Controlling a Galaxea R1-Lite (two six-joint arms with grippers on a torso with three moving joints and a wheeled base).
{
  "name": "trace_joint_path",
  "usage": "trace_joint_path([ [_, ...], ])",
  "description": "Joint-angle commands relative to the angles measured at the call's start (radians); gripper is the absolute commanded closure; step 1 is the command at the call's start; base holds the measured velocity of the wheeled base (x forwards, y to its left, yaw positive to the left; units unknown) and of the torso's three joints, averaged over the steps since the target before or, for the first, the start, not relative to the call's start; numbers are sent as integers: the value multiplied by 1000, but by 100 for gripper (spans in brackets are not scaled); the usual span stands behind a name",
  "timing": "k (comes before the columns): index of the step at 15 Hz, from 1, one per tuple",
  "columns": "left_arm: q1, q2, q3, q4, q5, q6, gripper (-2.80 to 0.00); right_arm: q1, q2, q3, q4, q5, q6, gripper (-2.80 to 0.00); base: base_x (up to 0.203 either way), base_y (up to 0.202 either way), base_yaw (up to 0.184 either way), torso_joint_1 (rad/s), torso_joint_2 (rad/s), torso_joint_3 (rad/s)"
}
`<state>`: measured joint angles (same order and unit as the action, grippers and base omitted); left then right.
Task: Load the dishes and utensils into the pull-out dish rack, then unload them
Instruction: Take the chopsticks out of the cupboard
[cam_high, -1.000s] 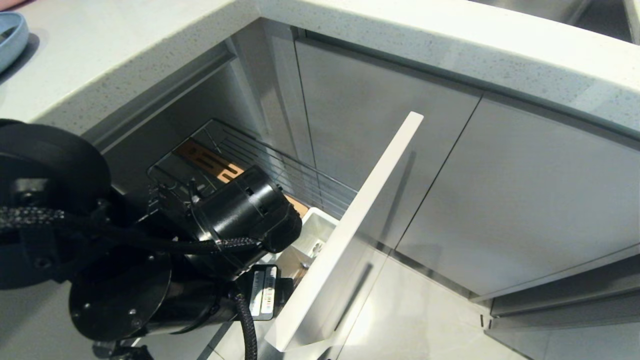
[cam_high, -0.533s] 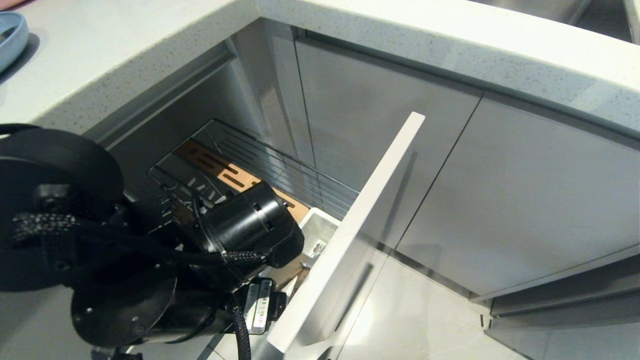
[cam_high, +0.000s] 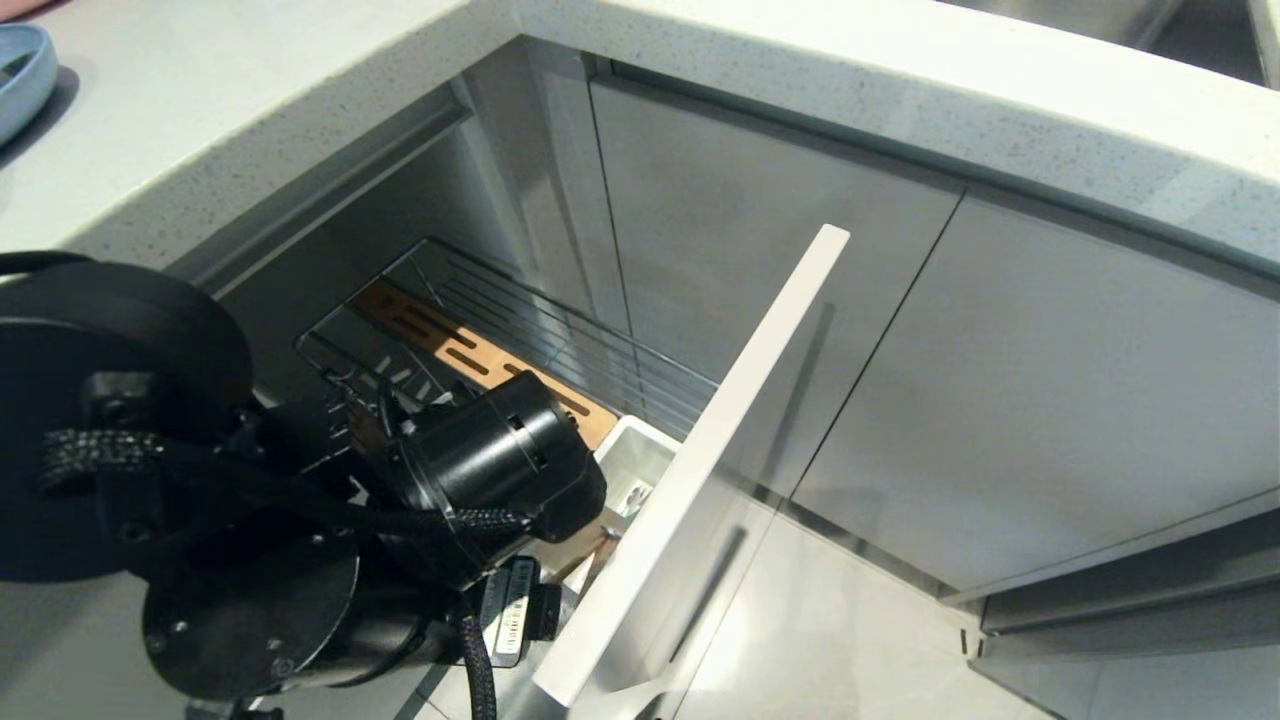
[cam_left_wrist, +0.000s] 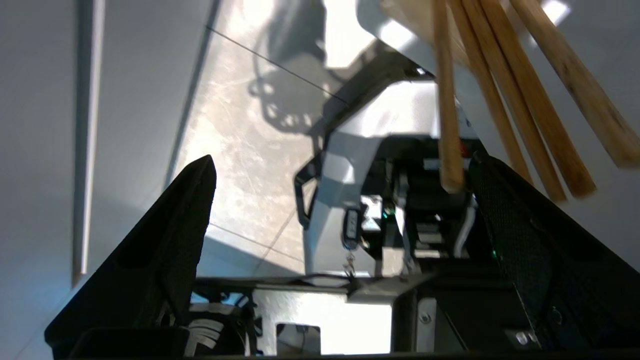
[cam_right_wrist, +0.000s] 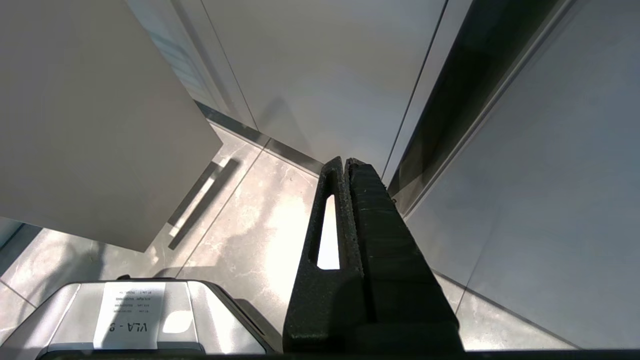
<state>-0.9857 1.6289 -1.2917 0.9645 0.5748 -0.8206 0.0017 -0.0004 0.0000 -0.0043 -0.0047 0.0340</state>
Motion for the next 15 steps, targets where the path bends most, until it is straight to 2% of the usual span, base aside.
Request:
trace_joint_path([
  [1, 9, -2, 4, 7, 24, -5, -280, 0, -4, 2, 0, 0, 1, 0, 0, 0, 0, 0, 0, 0],
  [8, 20, -1, 8, 76, 28, -2, -280, 1, -4, 1, 0, 0, 0, 0, 0, 0, 0, 0, 0, 0],
  [15, 19, 24, 6, 4, 12, -5, -280, 0, -4, 2, 0, 0, 0, 0, 0, 0, 0, 0, 0, 0],
])
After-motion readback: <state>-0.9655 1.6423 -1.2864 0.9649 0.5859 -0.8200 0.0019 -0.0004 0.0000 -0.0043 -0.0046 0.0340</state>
